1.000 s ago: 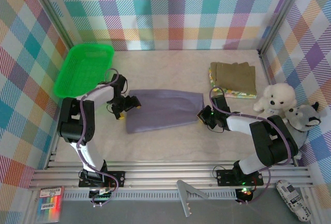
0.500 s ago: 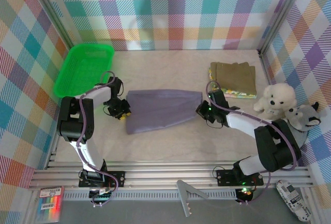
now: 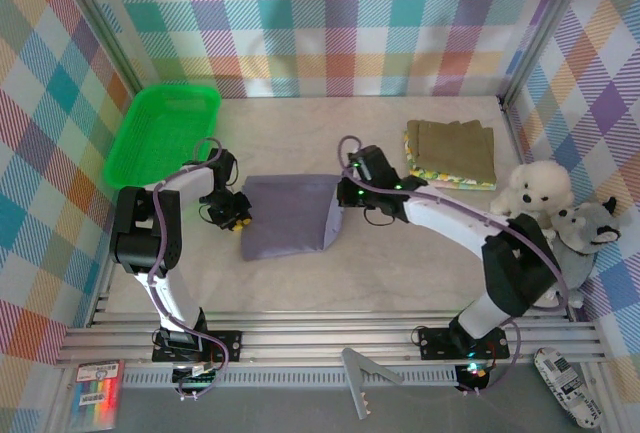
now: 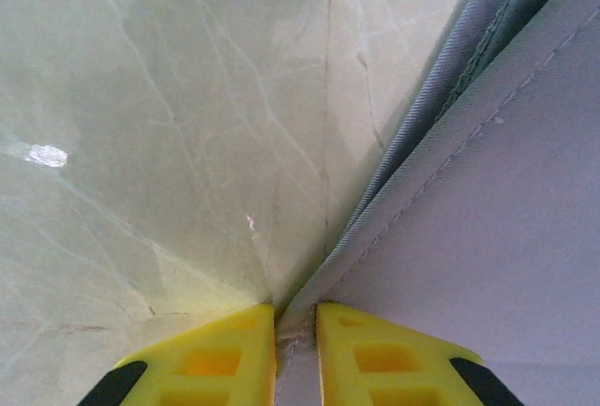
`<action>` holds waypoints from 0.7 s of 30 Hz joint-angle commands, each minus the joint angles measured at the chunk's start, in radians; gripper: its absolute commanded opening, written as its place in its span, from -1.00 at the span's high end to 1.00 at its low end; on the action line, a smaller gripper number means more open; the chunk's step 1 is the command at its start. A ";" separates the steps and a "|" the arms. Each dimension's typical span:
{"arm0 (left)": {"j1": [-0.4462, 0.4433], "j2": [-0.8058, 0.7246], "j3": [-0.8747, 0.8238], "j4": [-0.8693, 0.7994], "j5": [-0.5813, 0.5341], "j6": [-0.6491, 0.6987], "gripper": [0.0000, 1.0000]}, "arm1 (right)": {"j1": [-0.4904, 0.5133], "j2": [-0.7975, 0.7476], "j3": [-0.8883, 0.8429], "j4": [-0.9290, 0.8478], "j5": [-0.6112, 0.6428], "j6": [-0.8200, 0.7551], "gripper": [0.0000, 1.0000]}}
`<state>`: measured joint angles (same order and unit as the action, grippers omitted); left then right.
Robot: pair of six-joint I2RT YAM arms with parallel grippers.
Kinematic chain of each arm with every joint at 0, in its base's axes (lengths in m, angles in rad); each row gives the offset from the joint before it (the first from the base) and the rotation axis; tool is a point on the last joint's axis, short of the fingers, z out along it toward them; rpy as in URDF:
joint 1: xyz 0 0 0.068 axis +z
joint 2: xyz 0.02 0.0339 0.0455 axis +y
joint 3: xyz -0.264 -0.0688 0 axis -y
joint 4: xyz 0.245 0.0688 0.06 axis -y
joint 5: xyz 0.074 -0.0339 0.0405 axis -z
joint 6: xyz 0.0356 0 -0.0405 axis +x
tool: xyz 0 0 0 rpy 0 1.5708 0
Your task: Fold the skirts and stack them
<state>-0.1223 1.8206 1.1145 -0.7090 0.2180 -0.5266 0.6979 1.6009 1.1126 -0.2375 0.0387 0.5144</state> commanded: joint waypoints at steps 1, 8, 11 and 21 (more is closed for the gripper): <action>-0.035 0.093 -0.049 0.131 0.160 0.007 0.64 | 0.063 0.081 0.099 -0.085 0.004 -0.143 1.00; -0.028 0.085 -0.038 0.125 0.171 -0.001 0.64 | 0.183 0.278 0.319 -0.194 -0.028 -0.251 1.00; -0.028 0.083 -0.035 0.127 0.185 -0.005 0.64 | 0.221 0.339 0.397 -0.195 -0.089 -0.289 1.00; -0.022 0.074 -0.035 0.132 0.201 -0.031 0.64 | 0.291 0.530 0.650 -0.334 -0.210 -0.353 1.00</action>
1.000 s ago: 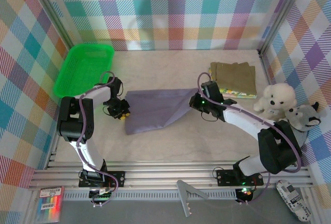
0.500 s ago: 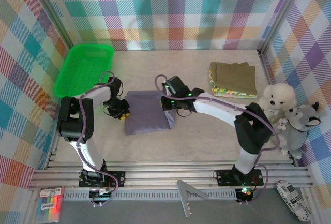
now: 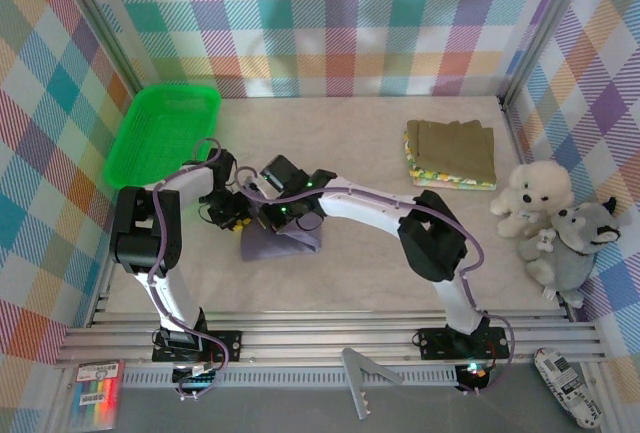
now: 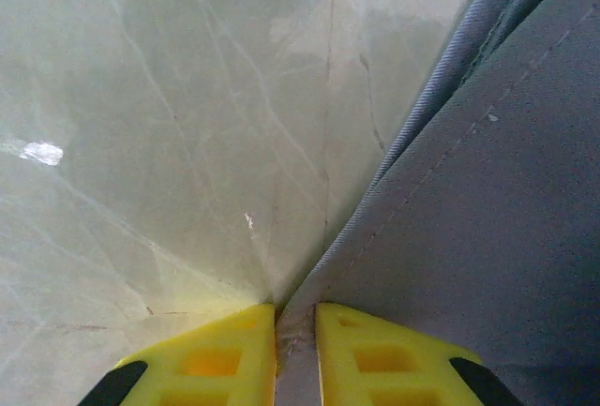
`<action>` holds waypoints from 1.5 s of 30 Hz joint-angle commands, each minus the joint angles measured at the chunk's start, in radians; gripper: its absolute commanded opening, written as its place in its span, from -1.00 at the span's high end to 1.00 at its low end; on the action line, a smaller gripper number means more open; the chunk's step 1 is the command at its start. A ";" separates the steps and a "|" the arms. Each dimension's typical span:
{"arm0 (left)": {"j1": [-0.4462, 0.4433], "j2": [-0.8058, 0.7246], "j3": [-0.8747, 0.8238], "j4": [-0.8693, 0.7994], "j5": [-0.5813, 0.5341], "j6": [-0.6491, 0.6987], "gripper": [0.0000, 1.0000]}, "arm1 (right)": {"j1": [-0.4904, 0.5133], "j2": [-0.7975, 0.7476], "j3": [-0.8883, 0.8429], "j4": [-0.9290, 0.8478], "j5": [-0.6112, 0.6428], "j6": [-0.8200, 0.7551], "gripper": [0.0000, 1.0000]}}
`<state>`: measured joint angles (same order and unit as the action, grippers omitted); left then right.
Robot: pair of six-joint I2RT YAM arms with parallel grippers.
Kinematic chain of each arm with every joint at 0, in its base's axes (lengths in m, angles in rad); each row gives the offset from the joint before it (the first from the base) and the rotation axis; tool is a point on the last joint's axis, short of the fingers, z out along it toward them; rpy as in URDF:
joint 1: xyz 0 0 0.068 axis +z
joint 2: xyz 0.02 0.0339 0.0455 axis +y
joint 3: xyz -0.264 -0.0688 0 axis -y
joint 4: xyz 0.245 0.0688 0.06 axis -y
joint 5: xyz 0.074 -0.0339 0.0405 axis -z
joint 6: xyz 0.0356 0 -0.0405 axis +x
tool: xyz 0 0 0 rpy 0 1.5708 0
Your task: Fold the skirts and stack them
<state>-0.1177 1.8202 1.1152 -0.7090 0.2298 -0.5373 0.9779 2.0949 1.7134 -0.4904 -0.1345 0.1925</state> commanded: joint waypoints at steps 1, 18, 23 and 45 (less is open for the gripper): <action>-0.027 0.072 -0.038 0.134 0.190 -0.024 0.64 | 0.014 0.048 0.057 -0.100 -0.026 -0.024 1.00; -0.002 0.035 -0.056 0.174 0.226 -0.077 0.56 | 0.020 0.185 0.209 -0.182 -0.107 0.023 1.00; -0.002 0.019 -0.055 0.171 0.219 -0.080 0.55 | 0.020 0.237 0.263 -0.224 -0.109 0.014 0.86; 0.014 -0.187 0.104 -0.141 -0.051 0.026 0.16 | -0.173 -0.259 -0.331 0.194 0.090 0.189 -0.98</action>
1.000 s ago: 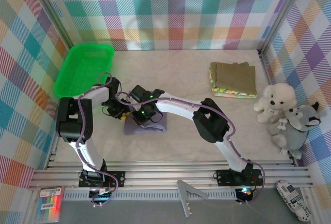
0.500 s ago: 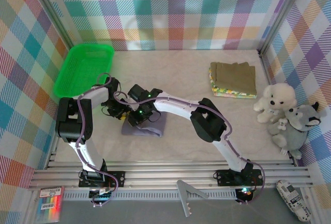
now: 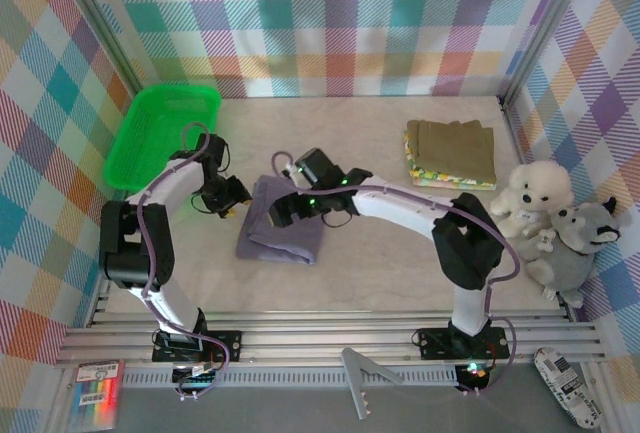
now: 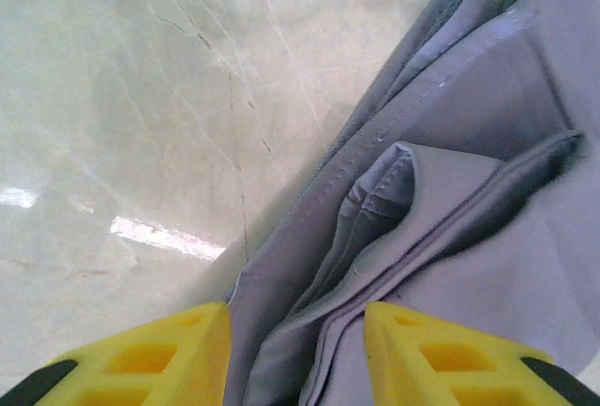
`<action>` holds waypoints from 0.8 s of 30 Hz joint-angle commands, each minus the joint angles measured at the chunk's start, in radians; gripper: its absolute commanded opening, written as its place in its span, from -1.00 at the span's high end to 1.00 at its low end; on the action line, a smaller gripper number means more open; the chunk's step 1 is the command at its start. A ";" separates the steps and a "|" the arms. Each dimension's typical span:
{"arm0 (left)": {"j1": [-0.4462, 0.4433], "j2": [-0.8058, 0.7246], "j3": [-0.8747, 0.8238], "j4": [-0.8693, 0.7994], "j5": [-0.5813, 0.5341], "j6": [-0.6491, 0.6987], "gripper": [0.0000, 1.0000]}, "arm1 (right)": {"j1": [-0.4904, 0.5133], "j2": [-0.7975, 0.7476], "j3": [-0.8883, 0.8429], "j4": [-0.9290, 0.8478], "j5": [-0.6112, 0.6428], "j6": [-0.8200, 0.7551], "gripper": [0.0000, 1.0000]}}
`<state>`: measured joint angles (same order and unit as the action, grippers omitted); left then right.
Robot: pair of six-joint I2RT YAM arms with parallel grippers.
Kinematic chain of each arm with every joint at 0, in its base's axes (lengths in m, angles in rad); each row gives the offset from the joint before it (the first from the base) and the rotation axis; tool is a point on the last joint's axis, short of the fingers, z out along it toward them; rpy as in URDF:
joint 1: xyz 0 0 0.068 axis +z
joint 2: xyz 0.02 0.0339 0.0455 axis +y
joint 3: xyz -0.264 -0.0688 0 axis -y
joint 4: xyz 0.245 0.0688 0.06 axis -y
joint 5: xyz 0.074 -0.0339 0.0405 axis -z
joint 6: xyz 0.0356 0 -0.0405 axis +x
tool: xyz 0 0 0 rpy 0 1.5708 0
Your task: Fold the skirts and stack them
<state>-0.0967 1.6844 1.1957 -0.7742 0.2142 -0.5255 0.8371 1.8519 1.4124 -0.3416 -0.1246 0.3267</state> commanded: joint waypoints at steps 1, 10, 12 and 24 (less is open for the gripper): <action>-0.008 -0.061 0.023 -0.076 -0.017 0.007 0.15 | -0.050 -0.012 -0.033 0.047 0.070 0.058 -0.98; -0.184 -0.096 -0.058 0.182 0.242 -0.245 0.23 | -0.125 0.139 0.126 -0.053 0.047 -0.018 -0.53; -0.233 -0.085 -0.093 0.260 0.214 -0.314 0.25 | -0.125 0.188 0.189 -0.089 0.058 -0.031 -0.17; -0.201 0.000 -0.277 0.298 0.068 -0.320 0.35 | -0.125 0.361 0.316 -0.209 -0.059 -0.052 1.00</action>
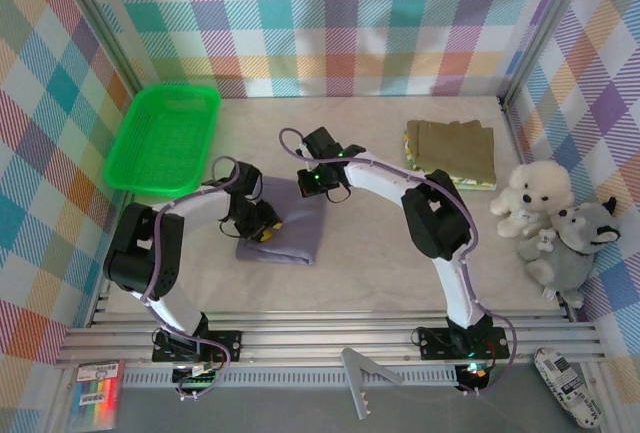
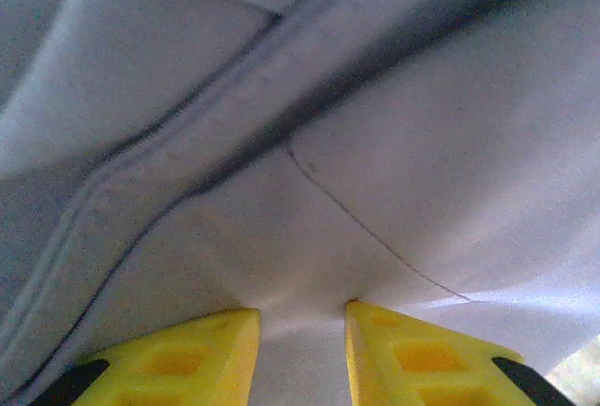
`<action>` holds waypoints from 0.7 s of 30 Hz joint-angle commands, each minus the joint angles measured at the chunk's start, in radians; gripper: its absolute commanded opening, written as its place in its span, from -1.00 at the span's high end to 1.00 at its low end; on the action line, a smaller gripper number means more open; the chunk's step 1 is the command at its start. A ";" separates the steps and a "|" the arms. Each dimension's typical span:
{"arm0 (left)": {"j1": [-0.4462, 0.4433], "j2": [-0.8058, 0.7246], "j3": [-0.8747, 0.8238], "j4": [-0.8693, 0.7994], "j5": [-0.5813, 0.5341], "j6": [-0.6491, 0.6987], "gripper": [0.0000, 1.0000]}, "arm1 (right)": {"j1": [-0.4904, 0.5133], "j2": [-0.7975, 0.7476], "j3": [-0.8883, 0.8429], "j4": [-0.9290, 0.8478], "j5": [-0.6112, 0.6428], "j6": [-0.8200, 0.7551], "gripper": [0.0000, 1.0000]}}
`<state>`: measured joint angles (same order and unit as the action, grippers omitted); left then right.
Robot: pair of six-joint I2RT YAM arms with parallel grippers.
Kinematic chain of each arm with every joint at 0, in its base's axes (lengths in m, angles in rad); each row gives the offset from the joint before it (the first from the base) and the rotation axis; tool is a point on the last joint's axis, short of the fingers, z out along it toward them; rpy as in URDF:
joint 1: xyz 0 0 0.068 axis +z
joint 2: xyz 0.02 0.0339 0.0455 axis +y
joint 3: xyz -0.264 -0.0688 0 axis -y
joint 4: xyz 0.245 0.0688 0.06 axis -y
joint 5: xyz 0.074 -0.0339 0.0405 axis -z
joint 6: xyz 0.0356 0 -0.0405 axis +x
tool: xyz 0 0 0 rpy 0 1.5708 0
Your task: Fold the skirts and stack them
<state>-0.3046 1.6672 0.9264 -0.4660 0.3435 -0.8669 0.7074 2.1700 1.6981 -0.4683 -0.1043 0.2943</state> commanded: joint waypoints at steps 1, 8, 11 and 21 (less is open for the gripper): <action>0.007 0.025 -0.004 -0.024 -0.069 0.036 0.35 | 0.004 0.064 0.056 -0.117 -0.103 -0.026 1.00; 0.008 0.074 0.047 -0.161 -0.232 0.151 0.32 | 0.004 0.094 0.027 -0.192 -0.093 0.060 1.00; 0.007 0.093 0.072 -0.192 -0.299 0.201 0.32 | 0.000 0.074 -0.020 -0.201 -0.112 0.139 1.00; -0.029 0.261 0.247 -0.132 -0.308 0.375 0.28 | -0.066 -0.143 -0.405 0.101 -0.268 0.480 1.00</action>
<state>-0.3267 1.8156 1.1458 -0.6044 0.1097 -0.5838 0.6739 2.0716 1.3842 -0.4068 -0.3527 0.6411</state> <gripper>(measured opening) 0.358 0.054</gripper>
